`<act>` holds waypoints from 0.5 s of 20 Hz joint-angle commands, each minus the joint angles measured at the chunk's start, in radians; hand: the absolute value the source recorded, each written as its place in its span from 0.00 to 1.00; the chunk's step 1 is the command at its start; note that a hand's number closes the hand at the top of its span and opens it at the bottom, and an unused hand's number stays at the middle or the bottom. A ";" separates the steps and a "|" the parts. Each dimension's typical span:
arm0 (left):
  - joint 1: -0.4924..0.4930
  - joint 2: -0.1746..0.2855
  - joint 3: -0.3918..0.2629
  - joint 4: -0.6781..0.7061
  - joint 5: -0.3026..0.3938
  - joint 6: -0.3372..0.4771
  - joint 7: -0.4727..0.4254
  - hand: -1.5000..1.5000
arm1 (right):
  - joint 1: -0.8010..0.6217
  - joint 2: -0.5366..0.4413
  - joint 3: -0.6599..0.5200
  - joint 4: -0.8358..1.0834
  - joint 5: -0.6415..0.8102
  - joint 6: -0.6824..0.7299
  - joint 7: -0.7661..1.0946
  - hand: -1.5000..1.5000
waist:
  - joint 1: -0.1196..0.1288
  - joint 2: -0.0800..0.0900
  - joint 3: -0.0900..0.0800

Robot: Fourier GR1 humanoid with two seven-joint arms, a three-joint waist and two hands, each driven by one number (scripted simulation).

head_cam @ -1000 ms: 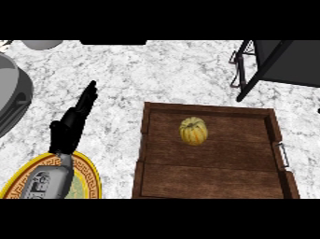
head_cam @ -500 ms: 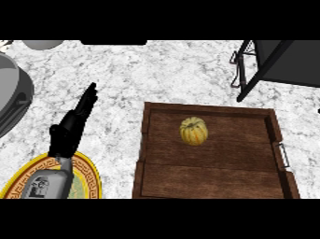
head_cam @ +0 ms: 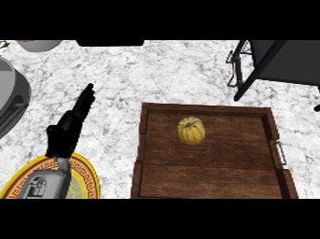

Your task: Pick the tomato from the tray and place it in the tiered shelf

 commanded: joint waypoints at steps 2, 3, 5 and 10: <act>0.000 0.039 0.035 -0.020 0.023 -0.023 0.019 0.50 | 0.116 -0.100 -0.112 -0.139 -0.055 0.121 0.163 0.00 | -0.017 -0.005 0.001; 0.000 -0.006 -0.003 -0.018 -0.006 0.011 0.031 0.50 | 0.130 -0.101 -0.111 -0.159 -0.075 0.176 0.212 0.00 | -0.015 -0.004 0.000; 0.073 -0.017 -0.012 -0.006 -0.016 0.020 -0.065 0.50 | 0.240 -0.148 -0.197 -0.180 -0.138 0.250 0.190 0.00 | -0.026 -0.005 0.001; -0.004 -0.001 0.018 -0.007 0.008 0.011 0.015 0.50 | 0.415 -0.241 -0.383 -0.259 -0.320 0.488 0.199 0.00 | -0.037 -0.006 0.002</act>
